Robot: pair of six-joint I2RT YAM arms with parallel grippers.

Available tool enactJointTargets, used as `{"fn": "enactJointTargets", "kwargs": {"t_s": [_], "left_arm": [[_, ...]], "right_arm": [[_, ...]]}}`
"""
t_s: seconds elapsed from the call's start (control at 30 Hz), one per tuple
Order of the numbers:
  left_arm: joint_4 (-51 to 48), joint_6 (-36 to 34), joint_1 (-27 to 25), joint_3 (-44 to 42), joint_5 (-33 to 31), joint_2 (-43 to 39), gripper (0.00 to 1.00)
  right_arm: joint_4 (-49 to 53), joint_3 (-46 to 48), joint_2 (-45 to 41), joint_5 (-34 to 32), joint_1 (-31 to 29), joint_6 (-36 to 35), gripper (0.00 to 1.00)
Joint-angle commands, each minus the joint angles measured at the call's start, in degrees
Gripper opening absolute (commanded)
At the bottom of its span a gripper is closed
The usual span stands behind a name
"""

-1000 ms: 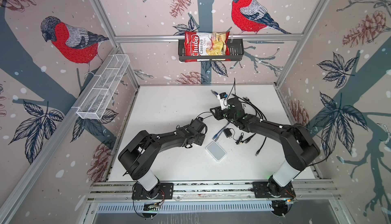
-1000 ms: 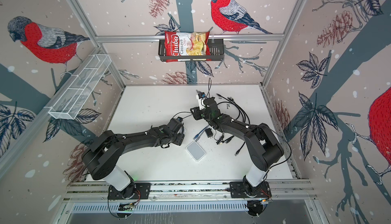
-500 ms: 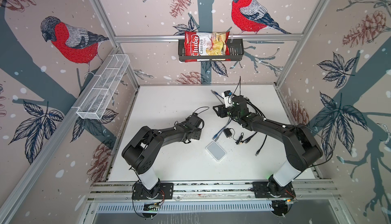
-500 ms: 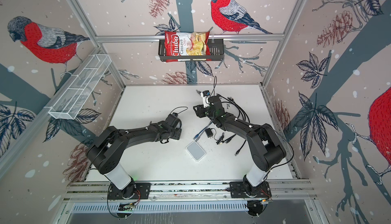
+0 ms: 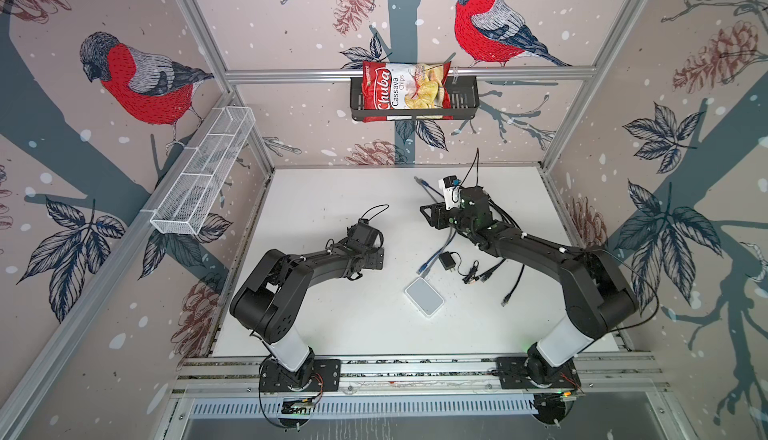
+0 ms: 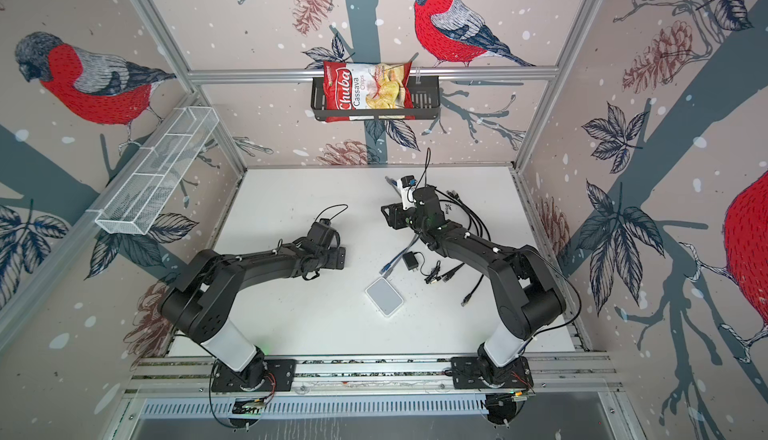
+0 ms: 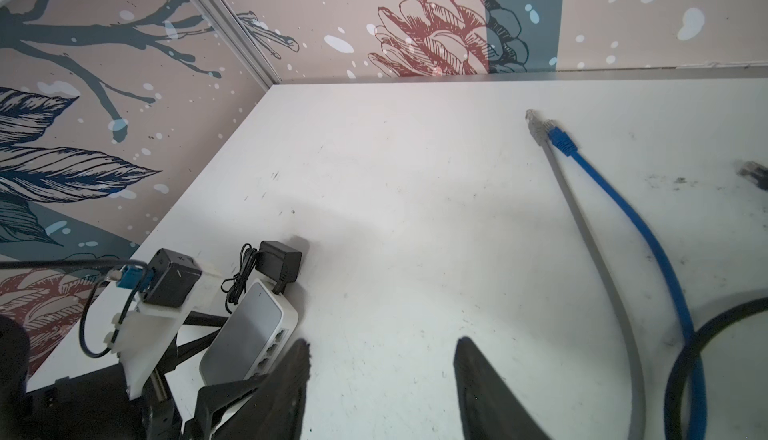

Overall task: Insert the plug into the switch port
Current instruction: 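Open the right gripper and lower the router with the left gripper onto the table, then release the router with the left gripper while the right moves toward the network cables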

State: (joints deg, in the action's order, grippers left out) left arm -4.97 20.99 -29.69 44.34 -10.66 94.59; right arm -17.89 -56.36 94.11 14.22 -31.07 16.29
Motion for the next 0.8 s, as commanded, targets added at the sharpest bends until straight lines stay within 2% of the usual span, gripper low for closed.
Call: {"fn": "enactJointTargets", "kwargs": {"t_s": [0.0, 0.1, 0.17, 0.3, 0.4, 0.53, 0.63, 0.77], "left_arm": [[-7.80, 1.40, 0.19, -0.74, 1.54, -2.24, 0.97], [-6.82, 1.33, 0.25, -1.27, 1.32, -6.61, 0.97], [-6.10, 0.79, 0.13, -1.56, 1.03, -9.79, 0.97], [-2.93, -1.32, 0.11, -2.89, 1.52, -17.32, 0.97], [0.92, -3.85, 0.10, -4.61, 3.17, -22.22, 0.97], [4.86, -2.29, 0.10, -5.93, 2.05, -26.38, 0.97], [8.78, -1.76, 0.05, -7.62, 1.20, -28.92, 0.97], [18.72, -2.81, 0.03, -13.36, 0.11, -32.87, 0.97]], "right_arm": [[-7.11, 1.79, -0.93, 1.13, 0.33, -2.14, 0.56], [-12.20, 3.97, -2.21, 1.04, 0.42, -3.72, 0.57], [-11.30, 2.97, -2.22, 0.27, 0.48, -4.84, 0.57], [-3.16, -2.91, -0.67, -1.23, 0.65, -6.78, 0.57], [2.37, -6.99, 0.69, 0.61, 1.78, -6.91, 0.57], [6.80, -9.89, 1.33, 2.06, 3.27, -8.05, 0.56], [11.09, -11.88, 1.15, -1.81, 3.53, -12.58, 0.56], [15.01, -13.37, 0.54, -6.71, 3.56, -19.54, 0.56]]}}
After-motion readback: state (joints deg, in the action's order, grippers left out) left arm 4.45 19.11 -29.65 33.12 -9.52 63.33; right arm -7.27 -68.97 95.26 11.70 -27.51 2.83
